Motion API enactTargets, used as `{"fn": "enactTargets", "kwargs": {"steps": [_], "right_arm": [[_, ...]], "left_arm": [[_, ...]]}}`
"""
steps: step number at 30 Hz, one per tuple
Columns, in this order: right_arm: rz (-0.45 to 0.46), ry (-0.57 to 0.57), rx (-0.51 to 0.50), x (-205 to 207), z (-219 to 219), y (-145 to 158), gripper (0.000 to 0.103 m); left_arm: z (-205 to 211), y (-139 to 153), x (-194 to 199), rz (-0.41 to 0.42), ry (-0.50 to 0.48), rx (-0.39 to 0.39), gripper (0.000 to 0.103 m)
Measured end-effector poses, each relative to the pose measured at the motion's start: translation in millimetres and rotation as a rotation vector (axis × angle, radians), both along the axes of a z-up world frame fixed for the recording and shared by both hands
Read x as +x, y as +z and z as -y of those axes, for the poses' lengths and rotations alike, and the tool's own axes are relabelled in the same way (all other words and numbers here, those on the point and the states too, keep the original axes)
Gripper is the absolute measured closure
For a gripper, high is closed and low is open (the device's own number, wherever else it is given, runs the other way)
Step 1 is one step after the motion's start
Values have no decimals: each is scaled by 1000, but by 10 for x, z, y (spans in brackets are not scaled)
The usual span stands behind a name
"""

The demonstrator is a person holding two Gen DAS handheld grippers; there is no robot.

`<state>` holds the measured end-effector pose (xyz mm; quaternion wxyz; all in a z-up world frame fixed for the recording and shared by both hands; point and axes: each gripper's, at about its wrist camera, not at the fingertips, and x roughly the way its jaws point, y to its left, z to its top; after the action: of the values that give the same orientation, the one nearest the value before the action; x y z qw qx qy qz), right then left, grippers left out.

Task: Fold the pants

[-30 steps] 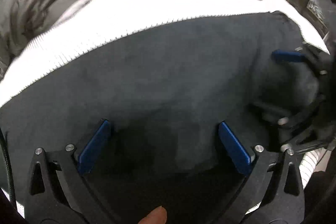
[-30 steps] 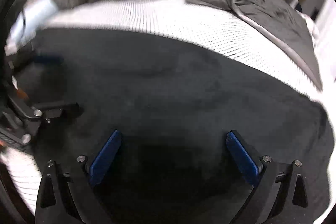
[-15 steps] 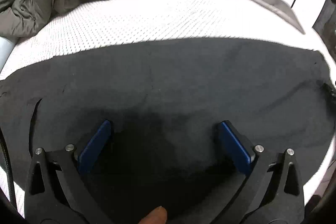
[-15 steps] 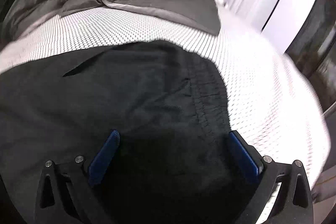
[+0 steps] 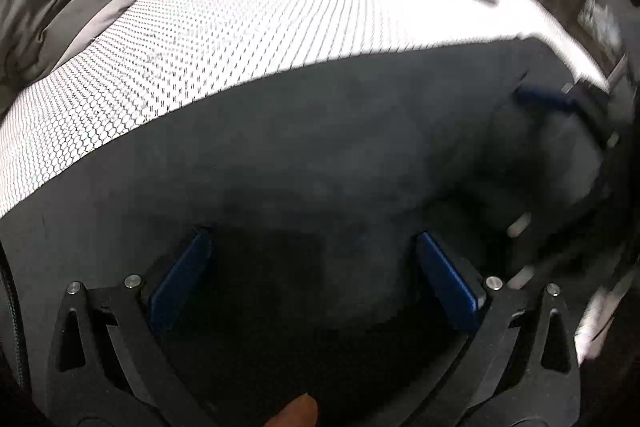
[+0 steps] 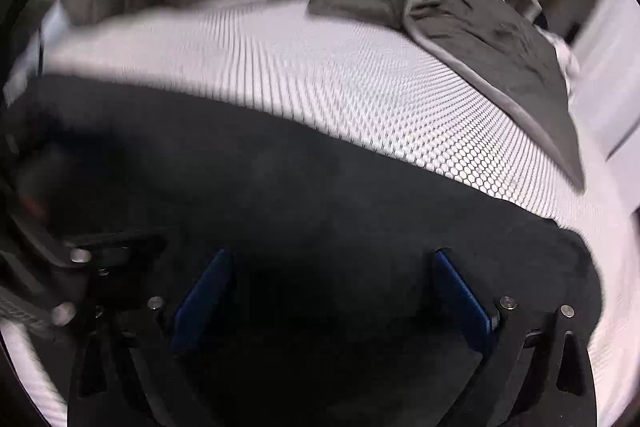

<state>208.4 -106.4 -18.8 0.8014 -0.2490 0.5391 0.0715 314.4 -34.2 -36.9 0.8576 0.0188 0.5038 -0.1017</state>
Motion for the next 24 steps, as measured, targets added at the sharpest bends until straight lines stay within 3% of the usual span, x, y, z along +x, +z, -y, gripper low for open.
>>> {"fn": "enactTargets", "kwargs": {"steps": [3, 7, 9, 12, 15, 18, 20, 22, 24], "right_arm": [[59, -133, -41, 93, 518, 121, 1], [171, -431, -146, 199, 1425, 297, 1], [169, -518, -74, 201, 1720, 357, 1], [171, -490, -100, 211, 1623, 480, 1], [224, -402, -101, 190, 1346, 697, 1], [229, -319, 54, 286, 1040, 788, 1], [162, -229, 209, 392, 677, 649, 1], [63, -152, 238, 469, 266, 389, 1], [12, -99, 157, 545, 40, 130, 27]], "left_arm": [[-221, 24, 20, 8, 3, -8, 1], [-867, -13, 58, 17, 165, 64, 0], [-1155, -40, 47, 20, 252, 34, 0], [-1360, -13, -10, 21, 324, 28, 1], [-1198, 128, 20, 51, 277, 5, 1], [-887, 229, 140, 88, 194, -67, 1], [-595, 229, 260, 99, 146, -110, 1], [-399, 172, 474, 88, 108, -117, 4], [-309, 47, 632, 65, 122, -62, 1]]}}
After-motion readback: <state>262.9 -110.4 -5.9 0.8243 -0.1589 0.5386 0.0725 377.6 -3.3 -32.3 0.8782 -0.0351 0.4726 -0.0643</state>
